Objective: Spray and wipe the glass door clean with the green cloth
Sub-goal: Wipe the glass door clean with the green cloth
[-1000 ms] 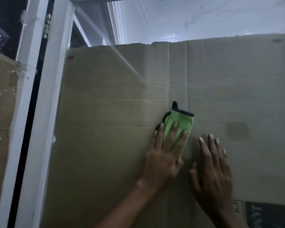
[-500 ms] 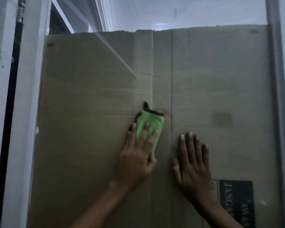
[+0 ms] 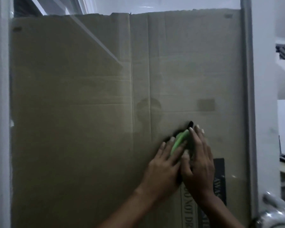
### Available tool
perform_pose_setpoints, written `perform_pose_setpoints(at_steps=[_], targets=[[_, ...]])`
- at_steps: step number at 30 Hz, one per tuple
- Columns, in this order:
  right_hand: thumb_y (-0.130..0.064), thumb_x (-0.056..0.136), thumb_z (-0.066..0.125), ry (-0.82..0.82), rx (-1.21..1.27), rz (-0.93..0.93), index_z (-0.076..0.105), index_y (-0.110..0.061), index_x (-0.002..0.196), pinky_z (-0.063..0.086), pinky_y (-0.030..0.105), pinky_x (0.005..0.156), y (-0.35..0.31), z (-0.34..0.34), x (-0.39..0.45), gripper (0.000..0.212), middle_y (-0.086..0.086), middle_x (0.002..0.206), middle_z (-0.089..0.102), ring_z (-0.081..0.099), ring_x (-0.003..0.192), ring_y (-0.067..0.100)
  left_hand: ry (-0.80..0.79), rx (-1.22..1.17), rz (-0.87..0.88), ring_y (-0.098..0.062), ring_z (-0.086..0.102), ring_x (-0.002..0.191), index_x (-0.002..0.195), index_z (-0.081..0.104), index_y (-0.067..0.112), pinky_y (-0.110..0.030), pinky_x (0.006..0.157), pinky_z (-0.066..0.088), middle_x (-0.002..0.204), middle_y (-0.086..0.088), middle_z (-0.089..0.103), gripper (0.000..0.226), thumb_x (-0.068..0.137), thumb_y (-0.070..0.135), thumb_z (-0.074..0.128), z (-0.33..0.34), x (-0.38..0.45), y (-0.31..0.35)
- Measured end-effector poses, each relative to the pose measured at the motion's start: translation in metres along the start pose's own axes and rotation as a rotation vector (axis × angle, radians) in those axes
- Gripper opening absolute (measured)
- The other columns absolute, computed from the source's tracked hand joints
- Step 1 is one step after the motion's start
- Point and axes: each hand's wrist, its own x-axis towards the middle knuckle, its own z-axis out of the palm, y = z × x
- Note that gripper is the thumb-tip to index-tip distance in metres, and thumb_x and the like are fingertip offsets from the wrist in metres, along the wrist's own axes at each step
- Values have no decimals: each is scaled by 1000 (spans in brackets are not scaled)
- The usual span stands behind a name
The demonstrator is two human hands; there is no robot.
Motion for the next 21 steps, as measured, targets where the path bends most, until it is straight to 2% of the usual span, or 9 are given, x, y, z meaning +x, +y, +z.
perform_pose_setpoints(at_steps=[3,5,7,10,13,17,19,21], targets=[[-21,92,43,-37,-58,-25,40,-8,153,30,46,121,9,-13,-8,62,6,164,33,26,154,20,8,32,-8,-30,17,153,153,33,25,-53,116,33,165,-1,22,65,93,41,52,12,-2,6],[-21,90,44,-44,-94,-64,48,-7,147,33,45,119,15,-20,-10,59,7,160,40,34,150,23,6,85,-63,-31,19,152,154,32,30,-54,116,33,165,-1,23,70,89,45,50,5,3,-13],[-21,87,45,-68,-153,-96,55,-7,140,34,42,118,20,-23,-14,55,8,156,45,40,146,26,75,89,-216,-34,22,151,154,33,29,-55,116,32,164,-3,24,70,86,41,49,-9,17,-38],[-25,85,48,-164,-227,-102,58,-13,133,32,40,118,20,-16,-19,51,9,158,42,37,147,26,141,87,-443,-36,20,151,157,24,30,-56,121,22,166,-5,15,70,90,37,42,-38,35,-71],[-28,87,48,-175,-215,-79,58,-16,126,34,40,117,15,-3,-21,42,9,157,42,35,149,26,165,114,-527,-36,16,152,158,16,30,-53,123,17,168,-4,8,69,93,36,39,-49,19,-90],[-25,90,49,-96,-136,-66,61,-13,118,40,42,113,2,5,-15,32,9,150,49,41,144,26,139,74,-522,-40,9,152,159,17,25,-55,122,20,167,-9,7,72,92,30,43,-31,-13,-69],[-23,91,49,-60,-86,-48,60,-10,119,44,44,109,-4,6,-12,33,9,145,53,47,138,26,113,27,-404,-41,16,151,158,20,22,-57,118,28,166,-10,15,72,91,30,44,-22,-5,-50],[-22,91,47,-44,-34,-30,56,-9,125,48,48,105,-8,8,-11,37,8,140,54,50,131,25,94,-146,-258,-35,24,150,159,10,25,-54,113,37,163,-5,24,70,96,30,41,-16,8,-25]])
